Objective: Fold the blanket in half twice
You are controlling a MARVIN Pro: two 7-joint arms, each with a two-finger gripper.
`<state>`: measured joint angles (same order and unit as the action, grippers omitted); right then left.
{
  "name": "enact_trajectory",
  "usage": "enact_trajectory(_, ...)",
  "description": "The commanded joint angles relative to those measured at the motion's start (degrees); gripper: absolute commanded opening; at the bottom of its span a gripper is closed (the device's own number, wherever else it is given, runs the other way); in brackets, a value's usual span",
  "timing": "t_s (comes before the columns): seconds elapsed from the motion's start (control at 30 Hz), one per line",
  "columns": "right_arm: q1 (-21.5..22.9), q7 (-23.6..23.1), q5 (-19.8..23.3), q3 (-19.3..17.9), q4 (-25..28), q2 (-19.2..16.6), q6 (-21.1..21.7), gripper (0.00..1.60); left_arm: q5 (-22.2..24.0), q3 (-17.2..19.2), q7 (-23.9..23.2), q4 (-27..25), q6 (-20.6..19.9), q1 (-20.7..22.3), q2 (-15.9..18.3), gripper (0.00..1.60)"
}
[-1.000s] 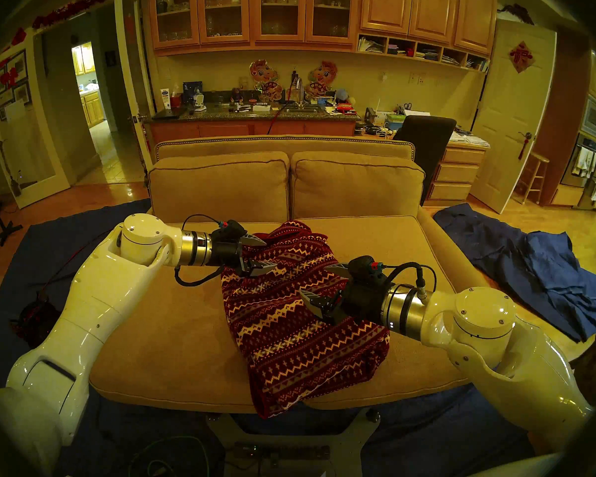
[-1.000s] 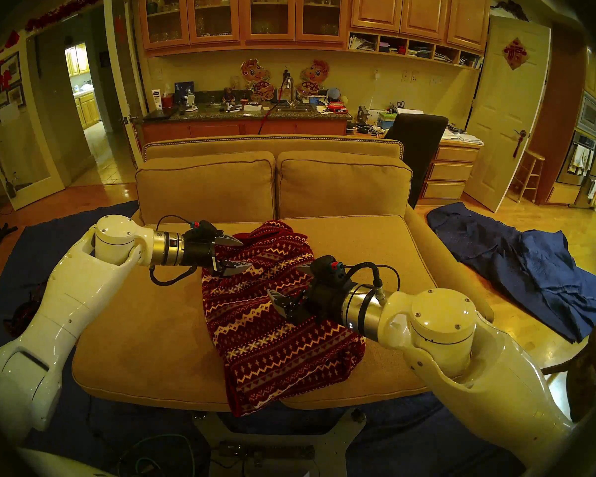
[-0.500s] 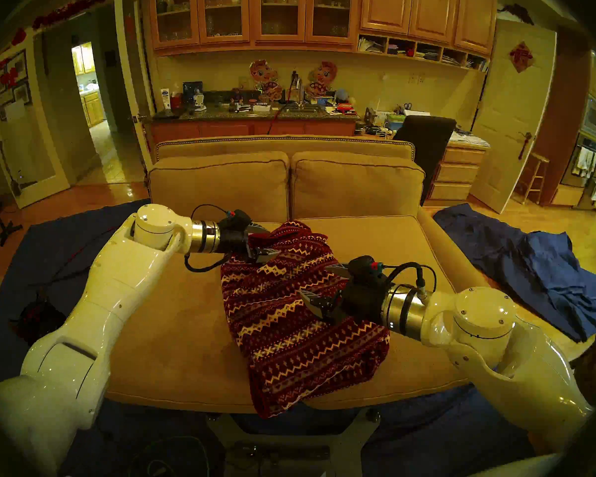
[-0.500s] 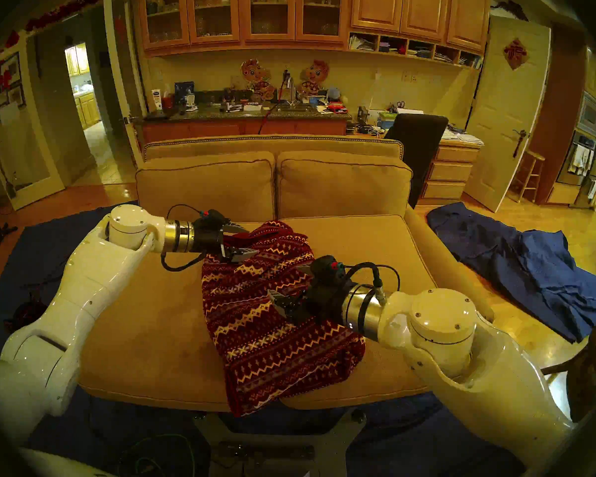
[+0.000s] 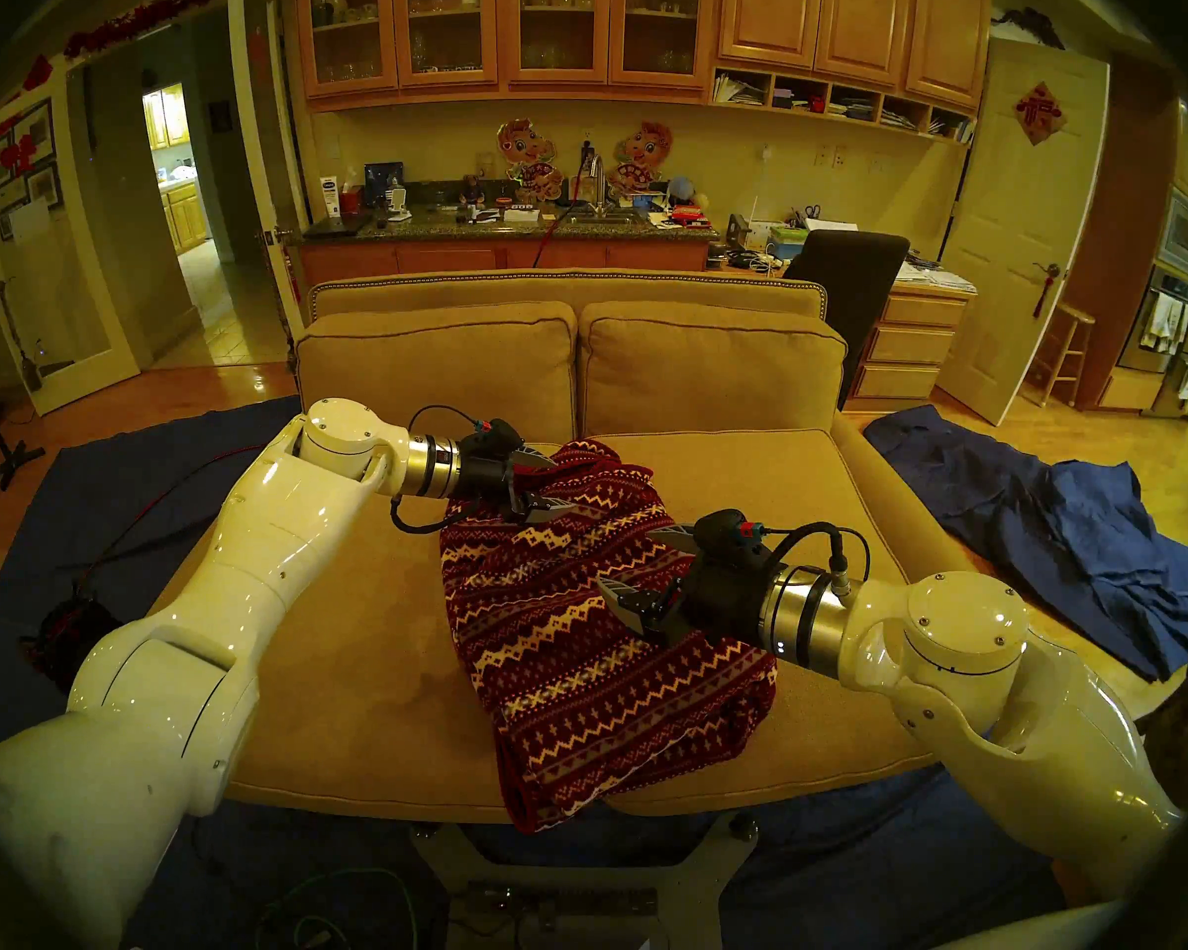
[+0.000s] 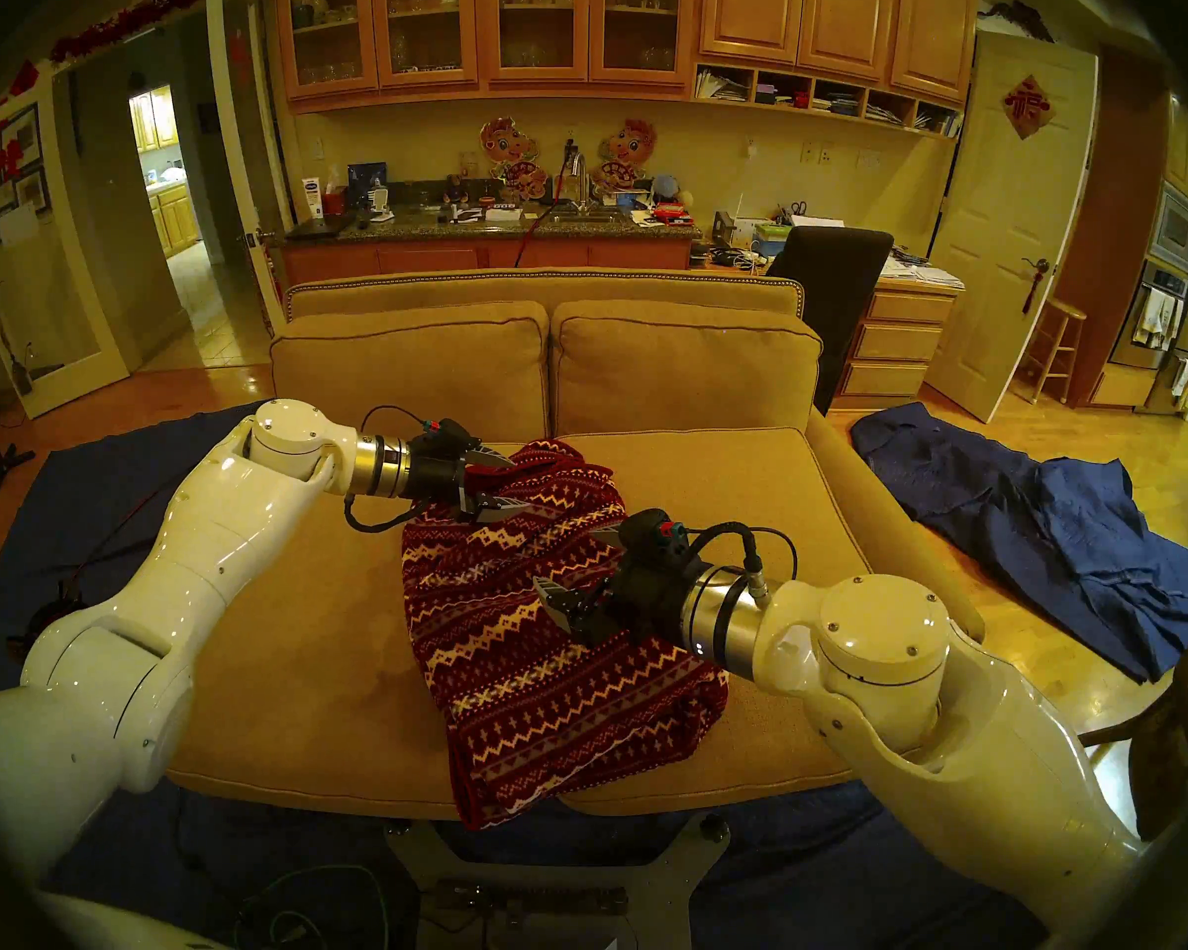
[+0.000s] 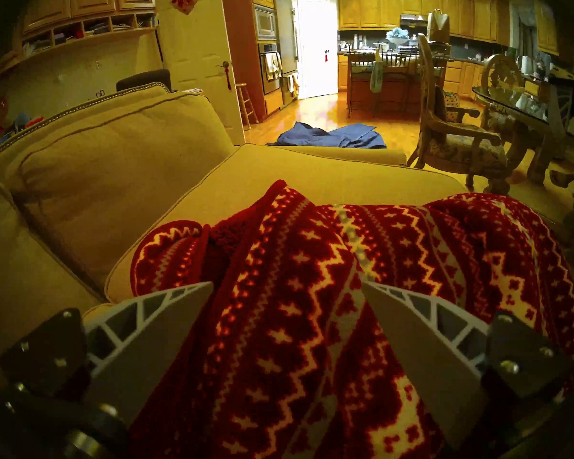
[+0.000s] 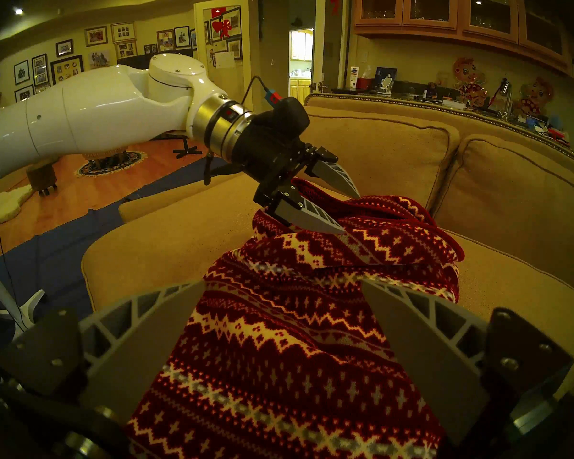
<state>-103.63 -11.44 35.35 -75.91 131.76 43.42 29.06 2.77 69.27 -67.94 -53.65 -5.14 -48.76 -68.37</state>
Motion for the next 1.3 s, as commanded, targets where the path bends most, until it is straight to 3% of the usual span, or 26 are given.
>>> enact_trajectory(0.0,0.20,-0.05,-0.01,-0.07,0.49,0.08,-0.18,1.60,-1.40,-0.01,-0.08,4.36,1.61,6.51,-3.28,1.60)
enact_trajectory(0.6,0.20,-0.04,0.00,-0.06,0.49,0.07,-0.19,1.60,-4.95,-2.66,-0.84,20.79,5.96,15.24,-8.91,1.60)
enact_trajectory(0.63,0.20,-0.04,0.00,-0.06,0.50,0.07,-0.19,1.60,-5.11,-2.80,-0.95,21.87,6.43,15.71,-9.16,1.44)
enact_trajectory(0.67,0.20,-0.04,0.00,-0.06,0.50,0.07,-0.19,1.60,-5.29,-2.96,-1.06,22.77,6.85,16.05,-9.32,1.18)
enact_trajectory(0.7,0.20,-0.04,0.00,-0.06,0.50,0.07,-0.19,1.60,-5.44,-3.09,-1.17,23.68,7.29,16.43,-9.49,0.72)
enact_trajectory(0.83,0.20,-0.04,0.00,-0.07,0.51,0.07,-0.20,1.60,-5.91,-3.34,-1.57,26.88,8.94,17.85,-9.81,0.24)
enact_trajectory(0.87,0.20,-0.04,0.00,-0.07,0.51,0.07,-0.20,1.60,-6.07,-3.43,-1.57,27.66,9.49,18.20,-9.86,0.00)
enact_trajectory(1.17,0.19,-0.03,0.00,-0.07,0.54,0.06,-0.22,1.60,-7.56,-3.32,0.45,32.77,15.12,20.81,-8.76,0.00)
enact_trajectory(1.27,0.18,-0.02,-0.01,-0.08,0.55,0.06,-0.23,1.60,-8.84,-3.62,3.03,33.92,17.22,21.21,-8.15,0.00)
